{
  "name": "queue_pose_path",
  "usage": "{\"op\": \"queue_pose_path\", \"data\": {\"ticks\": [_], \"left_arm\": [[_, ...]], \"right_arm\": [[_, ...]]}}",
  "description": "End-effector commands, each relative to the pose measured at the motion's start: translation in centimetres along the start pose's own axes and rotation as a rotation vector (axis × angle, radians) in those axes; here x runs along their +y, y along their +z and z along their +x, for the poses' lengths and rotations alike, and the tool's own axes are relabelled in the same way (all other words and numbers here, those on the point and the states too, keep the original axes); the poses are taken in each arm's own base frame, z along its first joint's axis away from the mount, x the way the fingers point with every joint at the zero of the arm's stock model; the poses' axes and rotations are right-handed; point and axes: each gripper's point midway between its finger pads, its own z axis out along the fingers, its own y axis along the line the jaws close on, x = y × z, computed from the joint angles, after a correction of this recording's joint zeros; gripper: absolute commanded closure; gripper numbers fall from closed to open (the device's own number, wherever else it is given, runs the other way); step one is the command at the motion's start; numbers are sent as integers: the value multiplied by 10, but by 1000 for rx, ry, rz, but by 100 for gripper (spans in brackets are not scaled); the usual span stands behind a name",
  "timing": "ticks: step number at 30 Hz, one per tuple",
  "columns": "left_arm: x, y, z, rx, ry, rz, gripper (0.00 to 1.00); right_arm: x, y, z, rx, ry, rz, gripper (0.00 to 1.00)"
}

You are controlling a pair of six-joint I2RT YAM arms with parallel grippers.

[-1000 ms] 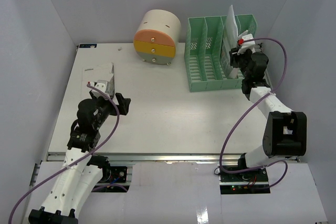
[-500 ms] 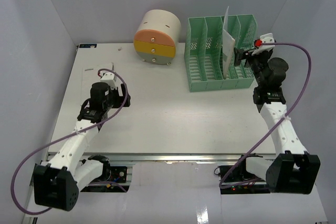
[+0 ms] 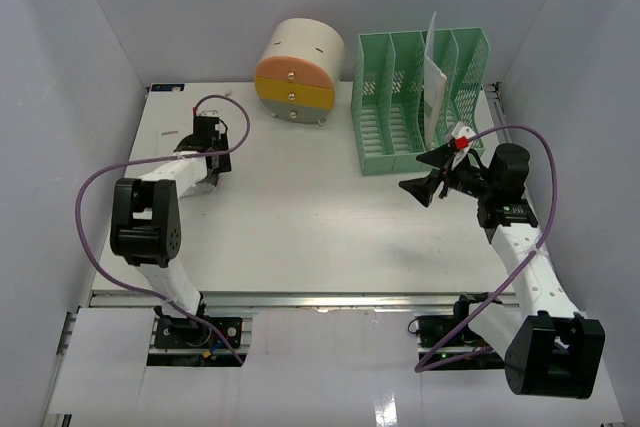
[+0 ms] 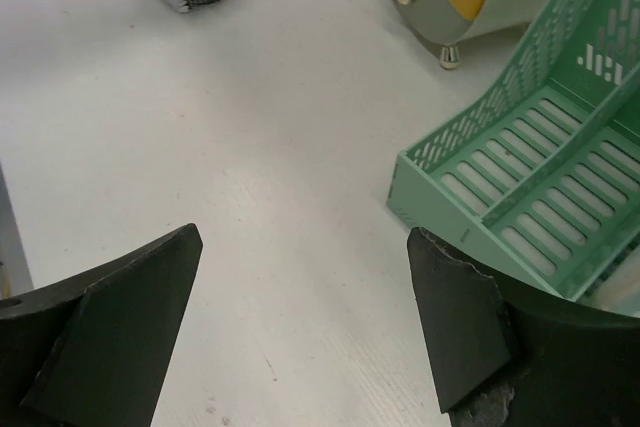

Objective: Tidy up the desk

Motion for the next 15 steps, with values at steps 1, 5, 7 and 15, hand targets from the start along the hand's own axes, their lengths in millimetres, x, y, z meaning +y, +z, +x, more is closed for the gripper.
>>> {"op": "queue_pose_path", "data": {"ticks": [1,5,7,15], "left_arm": [[8,19,-40,-52,46,-93,32],[9,43,-35,10,107,-136,32],[9,50,-33,26,119,-143,32],[8,65,-8,115,154,-101,72]], "right_arm": [[22,-6,-19,-50,-73,-101,10],[20,-5,-16,-39,-84,-99,10],[19,-4,-14,-34,-82,-97,10],[19,-3,-8,-24,-66,-108,10]]}}
